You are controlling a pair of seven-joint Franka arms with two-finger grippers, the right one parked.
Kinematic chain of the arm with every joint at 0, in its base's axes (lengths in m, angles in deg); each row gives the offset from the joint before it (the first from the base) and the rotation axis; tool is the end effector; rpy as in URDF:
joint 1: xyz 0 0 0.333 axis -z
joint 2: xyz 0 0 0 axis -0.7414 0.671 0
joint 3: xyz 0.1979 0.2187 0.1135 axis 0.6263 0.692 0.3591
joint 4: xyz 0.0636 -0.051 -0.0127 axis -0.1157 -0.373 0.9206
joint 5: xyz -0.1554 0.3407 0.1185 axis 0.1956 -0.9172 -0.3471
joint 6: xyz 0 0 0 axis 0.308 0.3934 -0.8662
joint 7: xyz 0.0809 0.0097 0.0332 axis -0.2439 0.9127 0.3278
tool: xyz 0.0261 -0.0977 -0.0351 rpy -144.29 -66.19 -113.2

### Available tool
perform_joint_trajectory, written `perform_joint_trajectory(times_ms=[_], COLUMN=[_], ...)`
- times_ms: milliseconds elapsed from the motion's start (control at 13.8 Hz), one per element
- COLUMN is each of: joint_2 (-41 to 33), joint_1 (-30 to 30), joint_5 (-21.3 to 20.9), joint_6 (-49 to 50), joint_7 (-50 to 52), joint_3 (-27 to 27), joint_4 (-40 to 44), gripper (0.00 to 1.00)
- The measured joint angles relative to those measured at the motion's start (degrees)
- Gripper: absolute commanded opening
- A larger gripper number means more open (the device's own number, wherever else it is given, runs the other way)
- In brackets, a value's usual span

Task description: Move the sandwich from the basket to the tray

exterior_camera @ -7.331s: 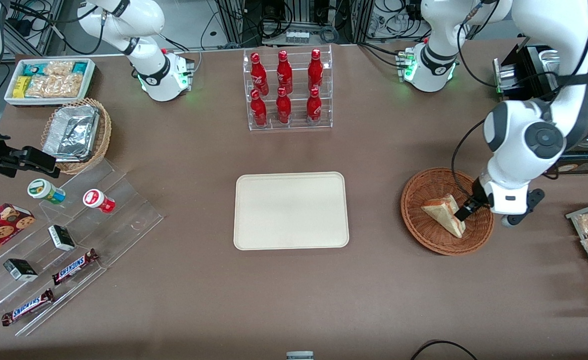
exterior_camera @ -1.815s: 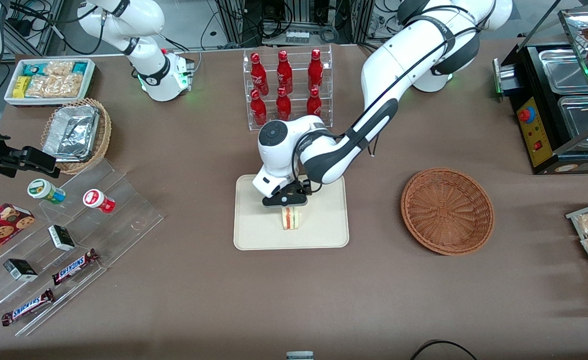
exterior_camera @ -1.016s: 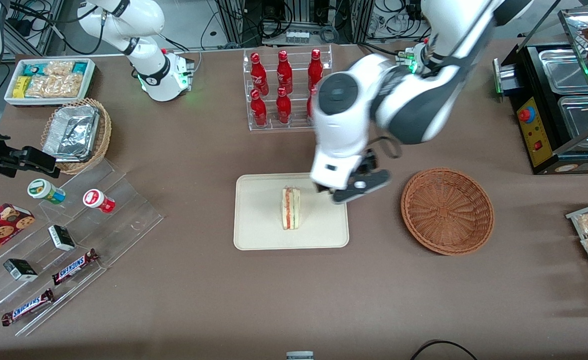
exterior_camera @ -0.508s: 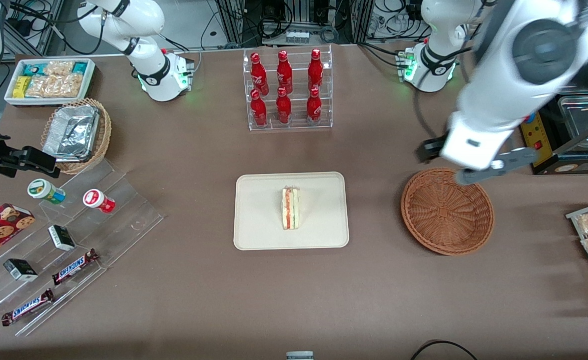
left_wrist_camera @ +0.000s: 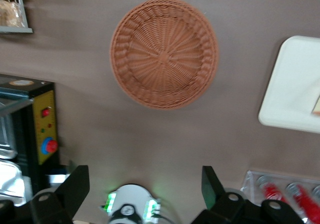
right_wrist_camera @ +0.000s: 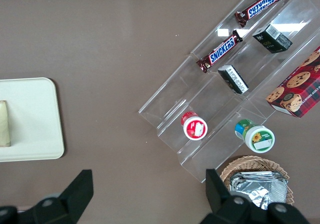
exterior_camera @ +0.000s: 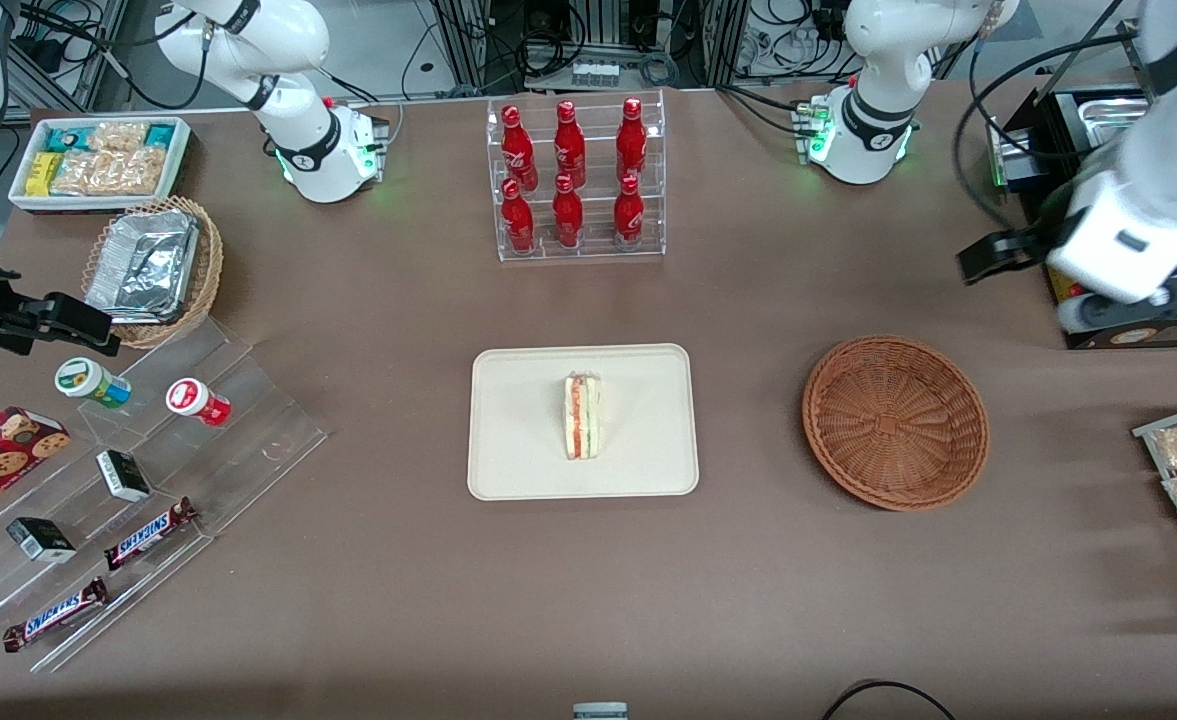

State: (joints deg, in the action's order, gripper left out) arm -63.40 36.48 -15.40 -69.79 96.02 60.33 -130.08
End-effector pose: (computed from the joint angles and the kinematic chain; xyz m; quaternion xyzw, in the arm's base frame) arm 0.5460 -0.0650 0.6335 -0.9925 -0.0599 0.0995 0.0378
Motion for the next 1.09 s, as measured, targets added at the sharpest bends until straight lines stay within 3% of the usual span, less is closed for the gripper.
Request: perform_joint_trajectory(times_ms=[218, 581, 1089], joint_2=[-4.53, -7.3, -6.83], joint_1=[3.78, 14.33, 16.41], joint_5=[0.97, 1.44, 1.99], joint_6=[0.06, -0.06, -0.99], joint_7=[-11.25, -14.5, -14.5], joint_3=[10.85, 23.95, 24.89], joint_4=[-4.26, -6.65, -7.09], gripper=[0.99, 0.99, 0.99])
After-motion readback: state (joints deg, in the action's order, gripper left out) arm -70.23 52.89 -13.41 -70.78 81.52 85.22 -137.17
